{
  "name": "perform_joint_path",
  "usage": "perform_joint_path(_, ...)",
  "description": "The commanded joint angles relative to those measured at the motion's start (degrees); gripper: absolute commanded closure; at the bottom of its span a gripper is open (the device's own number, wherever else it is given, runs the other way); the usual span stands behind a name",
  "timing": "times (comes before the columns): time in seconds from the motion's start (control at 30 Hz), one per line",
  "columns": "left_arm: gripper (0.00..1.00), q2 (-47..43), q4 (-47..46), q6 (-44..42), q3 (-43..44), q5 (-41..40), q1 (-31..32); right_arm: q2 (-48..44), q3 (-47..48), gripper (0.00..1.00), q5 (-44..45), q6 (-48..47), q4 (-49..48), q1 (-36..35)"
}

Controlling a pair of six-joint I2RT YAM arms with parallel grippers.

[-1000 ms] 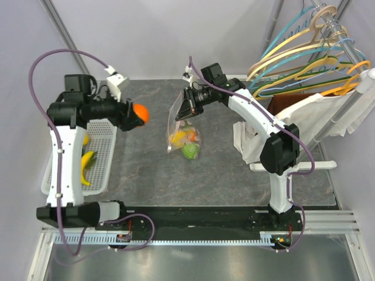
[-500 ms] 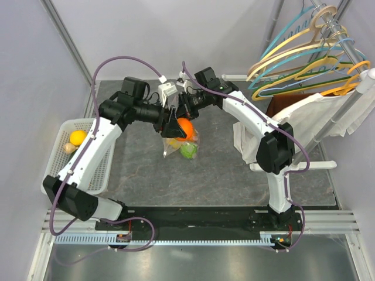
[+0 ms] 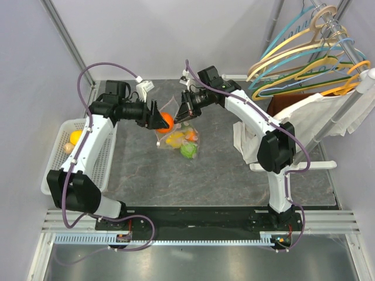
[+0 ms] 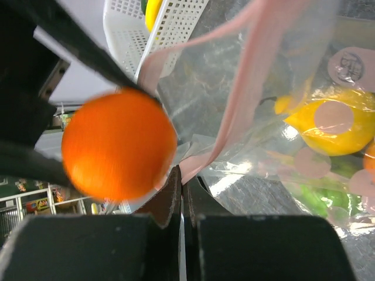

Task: Place the food in the zip-top bag and seal the zipper
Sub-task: Place the fake fruit in the zipper food storage bag.

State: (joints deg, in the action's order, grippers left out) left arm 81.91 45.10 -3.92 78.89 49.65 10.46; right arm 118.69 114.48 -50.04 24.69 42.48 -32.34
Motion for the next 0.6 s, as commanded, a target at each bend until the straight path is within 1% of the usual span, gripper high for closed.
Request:
perform_joint_path(0.0,0.47,1.2,-1.2,-2.5,0.9,-4.3,-2.7,-2.5,0.4,1.0,-1.5,-0.2,-0.5,0.1)
perform_joint_path(0.1,0.45,0.9,-1.4,-3.1,2.0,-12.3,-1.9,-2.4,0.7,1.0,-2.0,0.0,-0.5,0.1)
perform_joint_path(0.13,0.43,1.0,-1.2,-3.6,2.4,-17.6,-1.5,-2.4,1.1,1.0,-2.1,0.2,-0.5,0.1)
perform_joint_path(0.17,0.34,0.9,-0.9,-4.2,2.9,-20.4,-0.5,-2.5,1.2,1.0,-2.3,0.2,-0.6,0.1)
perform_joint_path(0.23,0.21,0.8,0.1,-5.0,4.9,-25.7,0.7,-2.6,1.8,1.0,-3.2,0.9,-0.8,0.1)
perform_joint_path(0.27,0.1,0.7,1.6,-6.0,5.8,-26.9,1.9,-2.9,2.0,1.0,-3.6,1.4,-1.4,0.1)
perform_joint_path(0.3,0.06,0.8,2.7,-6.5,7.9,-27.8,2.4,-2.9,2.2,1.0,-3.8,1.9,-1.7,0.2)
perform_joint_path(0.37,0.0,0.9,6.8,-7.7,10.4,-26.3,2.7,-3.4,2.5,1.0,-4.3,2.5,-2.1,0.2)
perform_joint_path(0.4,0.0,0.7,8.1,-7.9,12.9,-25.1,2.7,-3.6,2.5,1.0,-4.4,2.6,-2.1,0.1)
perform_joint_path(0.43,0.0,0.4,9.5,-8.1,14.1,-22.3,2.7,-3.8,2.4,1.0,-4.5,2.8,-2.1,0.2)
perform_joint_path(0.47,0.0,0.0,10.4,-8.2,15.2,-21.0,2.7,-4.2,2.3,1.0,-5.1,3.0,-2.3,0.2)
perform_joint_path(0.57,0.0,-0.9,14.4,-8.2,22.1,-19.1,2.6,-4.9,2.3,1.0,-5.5,3.4,-2.3,0.4)
